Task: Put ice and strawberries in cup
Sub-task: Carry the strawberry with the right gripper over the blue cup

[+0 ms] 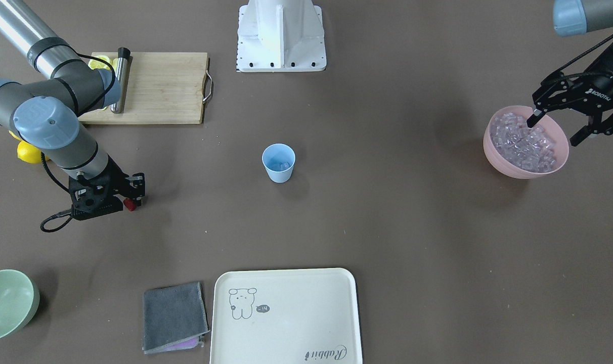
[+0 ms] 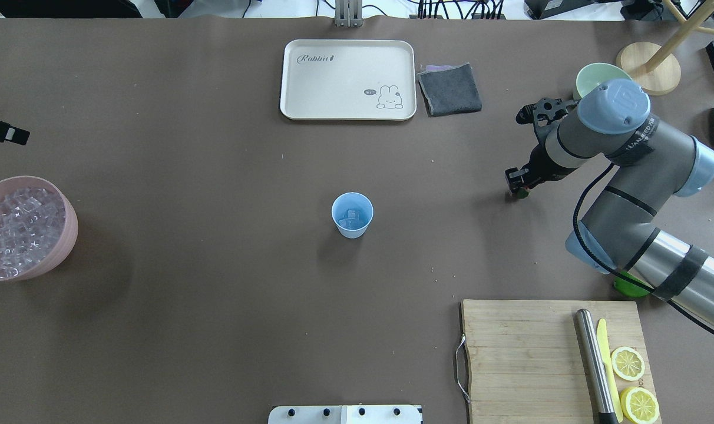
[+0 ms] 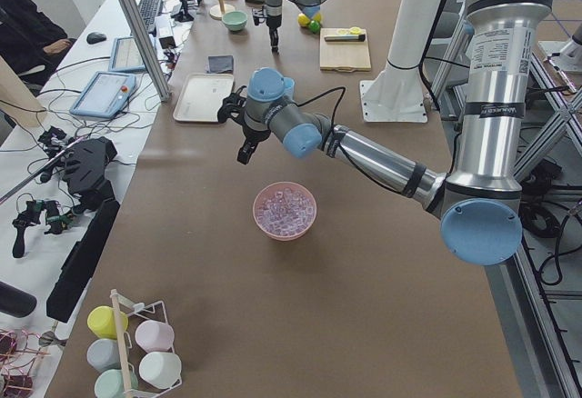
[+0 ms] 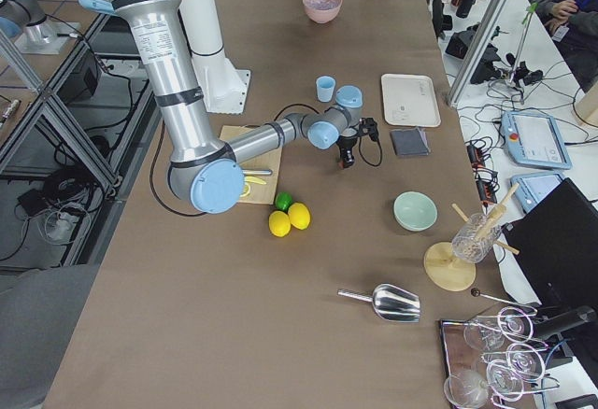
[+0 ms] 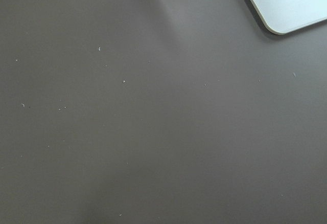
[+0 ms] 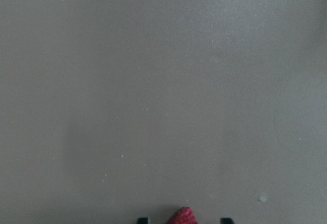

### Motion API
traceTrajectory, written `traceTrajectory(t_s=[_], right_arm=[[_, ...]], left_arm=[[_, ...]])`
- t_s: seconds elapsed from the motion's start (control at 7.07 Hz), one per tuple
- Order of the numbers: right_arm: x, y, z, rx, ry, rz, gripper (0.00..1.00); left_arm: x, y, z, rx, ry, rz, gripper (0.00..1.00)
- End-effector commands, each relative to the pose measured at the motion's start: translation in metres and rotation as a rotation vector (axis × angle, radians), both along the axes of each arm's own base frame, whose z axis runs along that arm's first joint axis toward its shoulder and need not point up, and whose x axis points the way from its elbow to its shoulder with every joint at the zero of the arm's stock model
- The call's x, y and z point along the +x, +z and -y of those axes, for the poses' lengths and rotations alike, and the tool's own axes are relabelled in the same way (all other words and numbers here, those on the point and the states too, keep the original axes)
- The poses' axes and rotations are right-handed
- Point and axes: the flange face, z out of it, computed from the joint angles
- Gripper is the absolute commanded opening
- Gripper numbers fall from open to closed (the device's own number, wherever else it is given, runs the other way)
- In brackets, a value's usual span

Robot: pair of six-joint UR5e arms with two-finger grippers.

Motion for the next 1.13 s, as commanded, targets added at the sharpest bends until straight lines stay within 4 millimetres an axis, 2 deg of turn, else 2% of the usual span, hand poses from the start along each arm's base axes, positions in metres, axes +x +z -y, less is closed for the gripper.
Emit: traceTrajectory(t_s=[0.0, 0.14, 0.28, 0.42, 0.57, 0.71, 0.85, 0.99], right_arm=[[0.0, -0.004, -0.001, 0.007, -0.007, 0.007, 0.0], [0.015, -0.032, 0.01, 0.035, 0.017, 0.045, 0.0], [0.047, -0.059, 0.021, 0.02, 0.021, 0.119, 0.0], [0.073, -0.094, 0.02, 0.04, 0.018, 0.193, 0.0], [0.08, -0.135, 0.012, 0.091, 0.021, 0.246, 0.0], [0.05, -0.194, 0.001, 0.033, 0.069, 0.325, 0.0], [0.002, -0.242, -0.02, -0.022, 0.134, 0.37, 0.0], [-0.051, -0.268, -0.049, 0.017, 0.157, 0.373, 0.0]], left_arm=[[0.0, -0.001, 0.0, 0.001, 0.001, -0.002, 0.97], [0.0, -0.001, 0.0, 0.001, 0.001, -0.002, 0.97], [0.0, -0.001, 0.0, 0.001, 0.001, -0.002, 0.97], [0.0, -0.001, 0.0, 0.0, -0.001, -0.002, 0.97], [0.0, -0.004, 0.003, 0.001, -0.002, -0.002, 0.97], [0.002, -0.005, 0.01, 0.0, -0.003, -0.003, 0.97], [0.003, -0.001, 0.012, -0.007, -0.003, 0.0, 0.97], [0.003, 0.0, 0.012, -0.014, -0.006, -0.001, 0.97]])
